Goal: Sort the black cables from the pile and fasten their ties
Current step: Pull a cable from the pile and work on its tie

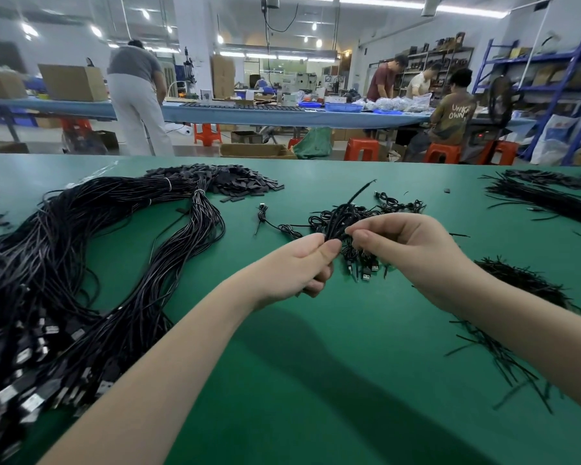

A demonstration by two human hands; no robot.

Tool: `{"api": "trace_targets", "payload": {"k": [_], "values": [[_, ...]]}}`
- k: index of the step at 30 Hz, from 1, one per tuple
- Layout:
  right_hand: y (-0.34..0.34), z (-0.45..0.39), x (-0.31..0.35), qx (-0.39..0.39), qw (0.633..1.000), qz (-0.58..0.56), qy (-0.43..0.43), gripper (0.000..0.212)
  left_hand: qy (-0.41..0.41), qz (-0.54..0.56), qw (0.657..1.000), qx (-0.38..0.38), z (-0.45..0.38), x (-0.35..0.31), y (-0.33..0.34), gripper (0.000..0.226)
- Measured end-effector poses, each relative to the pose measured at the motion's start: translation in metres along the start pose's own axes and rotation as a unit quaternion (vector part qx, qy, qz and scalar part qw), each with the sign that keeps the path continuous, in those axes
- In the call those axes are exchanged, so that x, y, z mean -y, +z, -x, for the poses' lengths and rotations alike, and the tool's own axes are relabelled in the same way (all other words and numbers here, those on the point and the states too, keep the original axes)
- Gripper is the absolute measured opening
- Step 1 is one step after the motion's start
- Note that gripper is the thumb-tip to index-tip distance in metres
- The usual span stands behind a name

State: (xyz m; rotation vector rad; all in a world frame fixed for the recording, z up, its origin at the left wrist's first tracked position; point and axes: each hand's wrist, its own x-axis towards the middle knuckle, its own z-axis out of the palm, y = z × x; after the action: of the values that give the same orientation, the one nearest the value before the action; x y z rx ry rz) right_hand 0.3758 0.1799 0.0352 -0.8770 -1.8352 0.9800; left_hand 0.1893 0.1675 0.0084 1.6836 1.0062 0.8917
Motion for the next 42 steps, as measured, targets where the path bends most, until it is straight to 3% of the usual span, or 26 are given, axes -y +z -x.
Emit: {"api": "trace_targets", "payload": {"k": [4,8,12,14,16,19,20,21,23,25,28,30,32,35,38,42], "values": [[0.001,-0.001,-0.003,0.002,0.999,-0.053,0.013,0.015,0.007,-0.133,0.991,-0.018,0.000,-0.003,-0.003,0.030],[0.004,0.001,-0.008,-0.016,0.997,-0.058,0.037,0.015,0.023,-0.315,0.947,-0.053,-0.001,-0.002,-0.001,0.033],[0.002,0.004,-0.009,-0.024,0.998,0.021,0.047,0.010,-0.004,-0.375,0.924,-0.082,-0.002,0.001,0.003,0.034],[0.000,0.007,-0.004,-0.020,0.989,0.145,-0.003,0.014,-0.024,-0.428,0.899,-0.095,-0.002,0.003,0.005,0.035],[-0.001,0.008,0.003,-0.008,0.935,0.335,-0.117,0.012,-0.027,-0.497,0.861,-0.105,-0.003,0.005,0.009,0.034],[-0.004,0.000,0.017,0.074,0.798,0.517,-0.300,0.013,-0.010,-0.589,0.801,-0.108,-0.002,0.004,0.021,0.026],[-0.007,-0.007,0.021,0.122,0.795,0.512,-0.302,0.014,-0.004,-0.609,0.788,-0.095,-0.001,0.002,0.024,0.025],[-0.010,-0.014,0.025,0.171,0.819,0.478,-0.266,0.019,0.005,-0.619,0.782,-0.074,0.000,0.001,0.027,0.025],[-0.022,-0.029,0.028,0.241,0.895,0.347,-0.142,0.032,0.025,-0.591,0.806,-0.024,0.002,-0.006,0.026,0.028],[-0.032,-0.039,0.020,0.270,0.951,0.151,-0.011,0.037,0.045,-0.476,0.878,0.033,0.006,-0.016,0.016,0.031],[-0.027,-0.042,0.006,0.234,0.961,-0.087,0.117,0.032,0.079,-0.222,0.968,0.084,0.011,-0.025,-0.004,0.028],[-0.009,-0.041,-0.002,0.180,0.956,-0.178,0.148,0.021,0.064,-0.064,0.995,0.047,0.010,-0.023,-0.012,0.027],[0.014,-0.042,-0.007,0.076,0.954,-0.242,0.162,0.024,0.032,0.033,0.998,-0.040,0.004,-0.017,-0.016,0.029],[0.048,-0.044,-0.016,-0.066,0.953,-0.259,0.144,0.033,-0.025,0.046,0.987,-0.153,-0.003,-0.005,-0.020,0.027],[0.069,-0.048,-0.023,-0.121,0.958,-0.242,0.098,0.036,-0.042,0.044,0.978,-0.201,-0.008,0.003,-0.022,0.023],[0.078,-0.050,-0.031,-0.133,0.966,-0.209,0.078,0.034,-0.054,0.015,0.967,-0.248,-0.010,0.008,-0.026,0.016]]}}
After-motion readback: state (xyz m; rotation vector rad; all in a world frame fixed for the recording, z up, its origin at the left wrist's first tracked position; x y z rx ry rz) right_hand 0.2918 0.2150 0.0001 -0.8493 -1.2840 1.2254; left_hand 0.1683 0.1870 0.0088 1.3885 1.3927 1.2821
